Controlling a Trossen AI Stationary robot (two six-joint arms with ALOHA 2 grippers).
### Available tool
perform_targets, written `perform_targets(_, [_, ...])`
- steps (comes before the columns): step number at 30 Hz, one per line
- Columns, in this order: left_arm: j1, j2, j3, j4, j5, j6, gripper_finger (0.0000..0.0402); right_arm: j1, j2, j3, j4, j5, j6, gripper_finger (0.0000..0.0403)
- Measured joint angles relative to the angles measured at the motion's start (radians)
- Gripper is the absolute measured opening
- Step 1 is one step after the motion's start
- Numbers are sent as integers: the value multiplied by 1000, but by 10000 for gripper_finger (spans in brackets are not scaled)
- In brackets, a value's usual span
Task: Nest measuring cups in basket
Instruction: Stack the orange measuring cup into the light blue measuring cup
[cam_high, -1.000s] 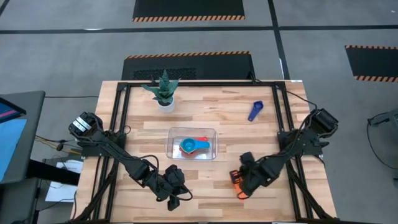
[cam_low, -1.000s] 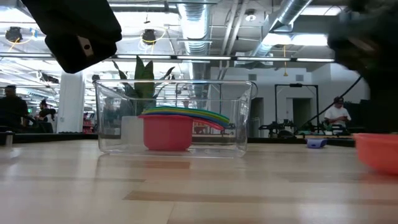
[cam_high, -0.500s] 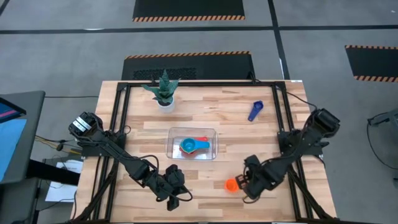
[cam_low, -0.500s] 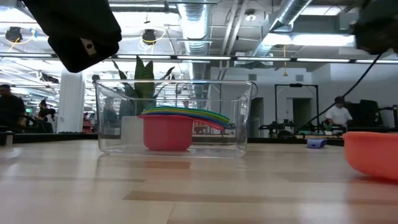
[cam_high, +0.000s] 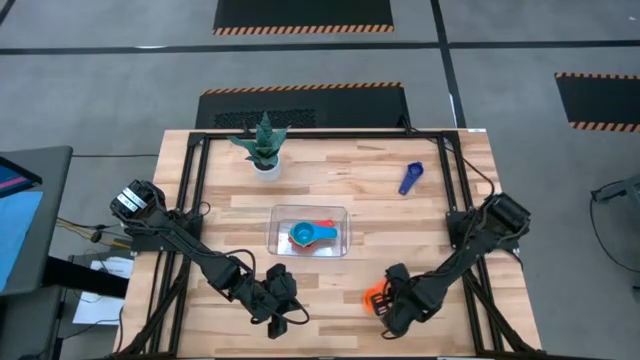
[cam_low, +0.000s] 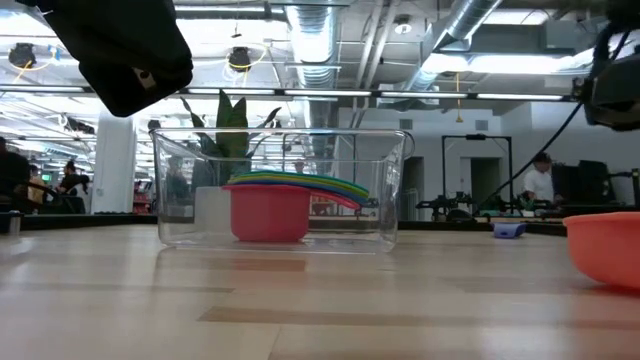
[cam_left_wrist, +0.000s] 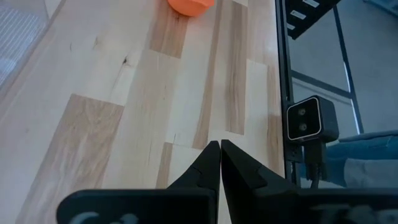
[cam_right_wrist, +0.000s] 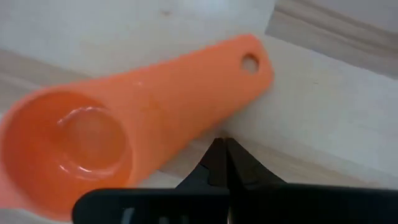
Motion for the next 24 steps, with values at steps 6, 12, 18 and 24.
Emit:
perform_targets(6, [0,0,0,-3,10,-4,0,-73,83,116,-3,-8,-185,1])
perform_targets(12, [0,0,0,-6,12,-2,0,-151,126,231,89,56,-456,1])
perform_targets(18, [0,0,0,-10,23,-7,0,-170,113,265,12,72,-509,1])
perform_targets(24, [-2,0,0,-9,29,-19,0,-98,102,264,-64,3,-430,2])
